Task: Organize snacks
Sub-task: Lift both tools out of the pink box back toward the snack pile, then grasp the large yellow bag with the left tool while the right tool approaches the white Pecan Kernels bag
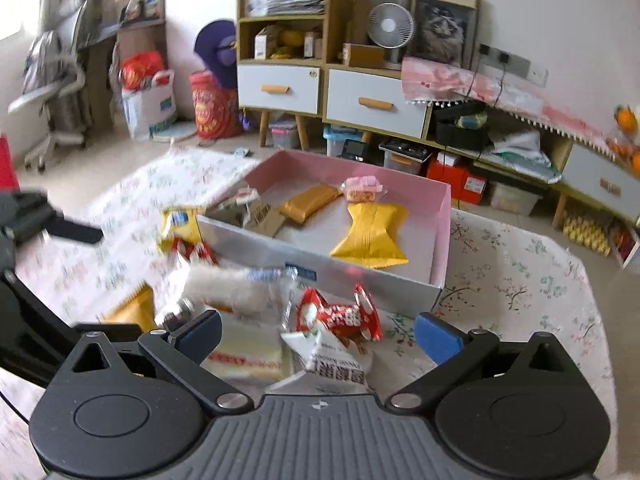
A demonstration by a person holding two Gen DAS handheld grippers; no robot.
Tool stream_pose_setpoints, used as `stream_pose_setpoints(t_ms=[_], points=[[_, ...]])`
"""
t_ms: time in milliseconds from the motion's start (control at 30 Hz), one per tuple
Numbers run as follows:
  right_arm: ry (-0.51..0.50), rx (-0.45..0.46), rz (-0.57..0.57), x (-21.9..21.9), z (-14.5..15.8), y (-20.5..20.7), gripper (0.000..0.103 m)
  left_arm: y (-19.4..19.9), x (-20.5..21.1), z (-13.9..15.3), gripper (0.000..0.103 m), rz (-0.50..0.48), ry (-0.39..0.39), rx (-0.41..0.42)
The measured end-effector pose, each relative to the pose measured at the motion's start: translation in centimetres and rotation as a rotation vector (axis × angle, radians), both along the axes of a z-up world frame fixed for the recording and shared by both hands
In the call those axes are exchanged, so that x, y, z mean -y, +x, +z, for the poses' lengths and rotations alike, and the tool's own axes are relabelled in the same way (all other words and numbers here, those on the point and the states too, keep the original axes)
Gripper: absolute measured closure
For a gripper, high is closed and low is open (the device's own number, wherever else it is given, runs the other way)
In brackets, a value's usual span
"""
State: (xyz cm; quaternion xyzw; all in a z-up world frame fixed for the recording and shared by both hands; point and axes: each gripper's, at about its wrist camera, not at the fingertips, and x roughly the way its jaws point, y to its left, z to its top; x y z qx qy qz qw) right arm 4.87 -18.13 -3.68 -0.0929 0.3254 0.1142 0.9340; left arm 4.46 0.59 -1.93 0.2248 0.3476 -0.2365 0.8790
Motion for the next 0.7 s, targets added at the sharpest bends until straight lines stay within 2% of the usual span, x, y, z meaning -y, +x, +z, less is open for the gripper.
stream_pose_setpoints(t_ms=[300, 700], points=[[-0.028, -0.078, 0.021, 0.1, -1.1, 0.6, 0.018, -1.6, 1.1, -0.8, 0.005, -0.308, 0.067, -0.037], [-0.036, -0.212, -0.024, 1.1, -2.7, 3.0, 0.018, -1.7, 3.1, -2.1, 0.007, -0.468, 0.113, -0.046]])
